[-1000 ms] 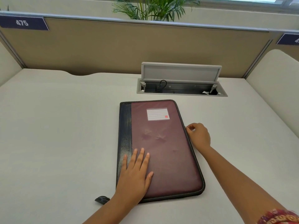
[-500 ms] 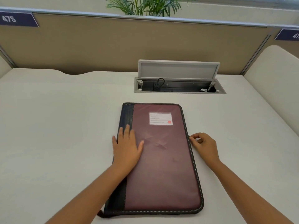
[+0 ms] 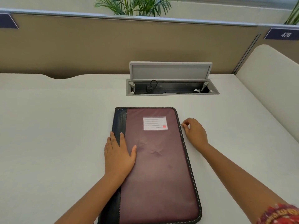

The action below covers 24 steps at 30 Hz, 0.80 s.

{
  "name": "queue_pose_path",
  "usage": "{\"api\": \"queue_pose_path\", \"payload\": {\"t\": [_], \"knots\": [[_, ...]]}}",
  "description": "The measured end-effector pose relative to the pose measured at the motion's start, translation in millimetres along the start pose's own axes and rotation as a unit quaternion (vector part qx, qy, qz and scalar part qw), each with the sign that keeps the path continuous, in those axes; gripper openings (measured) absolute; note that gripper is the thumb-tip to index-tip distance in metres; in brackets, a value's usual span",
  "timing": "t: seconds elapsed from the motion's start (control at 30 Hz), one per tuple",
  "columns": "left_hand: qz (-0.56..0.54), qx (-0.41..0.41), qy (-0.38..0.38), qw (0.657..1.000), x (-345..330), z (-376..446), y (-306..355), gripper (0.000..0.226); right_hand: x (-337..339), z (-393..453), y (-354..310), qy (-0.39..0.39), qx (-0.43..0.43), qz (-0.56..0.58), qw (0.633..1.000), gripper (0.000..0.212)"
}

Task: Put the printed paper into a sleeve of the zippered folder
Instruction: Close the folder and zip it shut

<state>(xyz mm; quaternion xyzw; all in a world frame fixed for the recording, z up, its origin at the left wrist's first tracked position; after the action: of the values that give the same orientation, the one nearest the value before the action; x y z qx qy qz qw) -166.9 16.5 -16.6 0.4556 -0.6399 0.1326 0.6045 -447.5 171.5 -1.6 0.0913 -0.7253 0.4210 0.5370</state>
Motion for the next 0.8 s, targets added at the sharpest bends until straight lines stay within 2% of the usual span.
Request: {"api": "queue_pose_path", "payload": {"t": [0.2, 0.33, 0.5, 0.6, 0.7, 0.8], "knots": [[-0.009, -0.004, 0.007, 1.000, 0, 0, -1, 0.075, 3, 47, -15, -0.044, 0.004, -0.096, 0.994, 0.019], [-0.006, 0.000, 0.012, 1.000, -2, 1, -2, 0.076, 4, 69, -20, -0.045, 0.025, -0.140, 0.989, 0.021], [-0.010, 0.005, 0.002, 1.000, -5, 2, -5, 0.077, -3, 95, -37, -0.074, 0.096, -0.210, 0.970, 0.022], [-0.011, 0.005, 0.002, 1.000, -6, 2, -5, 0.079, -6, 106, -44, -0.100, 0.146, -0.293, 0.940, 0.021], [-0.008, 0.007, 0.000, 1.000, -6, 2, -5, 0.079, -10, 113, -59, -0.115, 0.201, -0.385, 0.893, 0.020], [-0.001, 0.005, -0.005, 1.000, -6, 2, -5, 0.078, -12, 121, -77, -0.136, 0.246, -0.424, 0.861, 0.016]]}}
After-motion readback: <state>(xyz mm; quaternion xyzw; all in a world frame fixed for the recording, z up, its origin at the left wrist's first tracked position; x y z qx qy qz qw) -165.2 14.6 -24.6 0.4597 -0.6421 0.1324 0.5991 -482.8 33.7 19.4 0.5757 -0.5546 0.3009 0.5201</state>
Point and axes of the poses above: each hand's wrist, its own z-axis towards the middle knuckle, its own x-axis out of the back of the hand, y = z × x, the point moved 9 cm from there along z, towards the middle knuckle, and after that the axes turned 15 degrees about -y, right-handed, at the moved point
